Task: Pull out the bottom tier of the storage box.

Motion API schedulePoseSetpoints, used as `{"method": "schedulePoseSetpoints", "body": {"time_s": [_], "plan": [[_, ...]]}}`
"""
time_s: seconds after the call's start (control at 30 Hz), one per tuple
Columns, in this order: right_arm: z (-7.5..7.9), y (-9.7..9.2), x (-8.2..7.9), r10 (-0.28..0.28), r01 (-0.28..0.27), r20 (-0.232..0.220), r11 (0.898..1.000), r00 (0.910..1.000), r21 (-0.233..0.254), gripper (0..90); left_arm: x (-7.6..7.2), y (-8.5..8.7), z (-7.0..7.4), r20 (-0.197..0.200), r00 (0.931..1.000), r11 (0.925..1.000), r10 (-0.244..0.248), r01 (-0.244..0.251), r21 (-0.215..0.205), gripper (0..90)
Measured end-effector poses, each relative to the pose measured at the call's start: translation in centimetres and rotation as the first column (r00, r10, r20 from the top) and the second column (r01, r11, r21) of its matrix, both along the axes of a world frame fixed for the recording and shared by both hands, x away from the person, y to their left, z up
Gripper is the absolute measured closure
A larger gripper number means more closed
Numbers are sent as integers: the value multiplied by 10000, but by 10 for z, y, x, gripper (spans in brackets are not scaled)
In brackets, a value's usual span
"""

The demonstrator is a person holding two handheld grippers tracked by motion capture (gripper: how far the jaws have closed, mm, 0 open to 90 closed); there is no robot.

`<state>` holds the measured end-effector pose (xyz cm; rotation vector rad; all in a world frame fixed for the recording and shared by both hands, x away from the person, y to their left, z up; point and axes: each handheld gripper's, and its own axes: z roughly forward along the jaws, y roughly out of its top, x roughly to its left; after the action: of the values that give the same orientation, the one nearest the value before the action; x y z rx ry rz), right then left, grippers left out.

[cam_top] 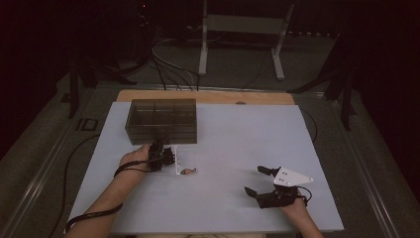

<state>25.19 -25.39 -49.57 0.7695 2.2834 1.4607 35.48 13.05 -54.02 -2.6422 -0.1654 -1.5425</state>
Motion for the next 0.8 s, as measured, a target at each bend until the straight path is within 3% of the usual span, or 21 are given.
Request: {"method": "schedulePoseSetpoints", "body": {"time_s": [0.37, 0.8], "plan": [[0, 0, 0, -68, 69, -17, 10000, 10000, 58, 133, 0, -2, 4, -53, 10000, 9999, 36, -35, 152, 790], [0, -1, 1, -124, 124, -23, 9998, 9999, 125, 133, -11, -4, 4, -44, 10000, 9999, -3, 4, 157, 791]]}}
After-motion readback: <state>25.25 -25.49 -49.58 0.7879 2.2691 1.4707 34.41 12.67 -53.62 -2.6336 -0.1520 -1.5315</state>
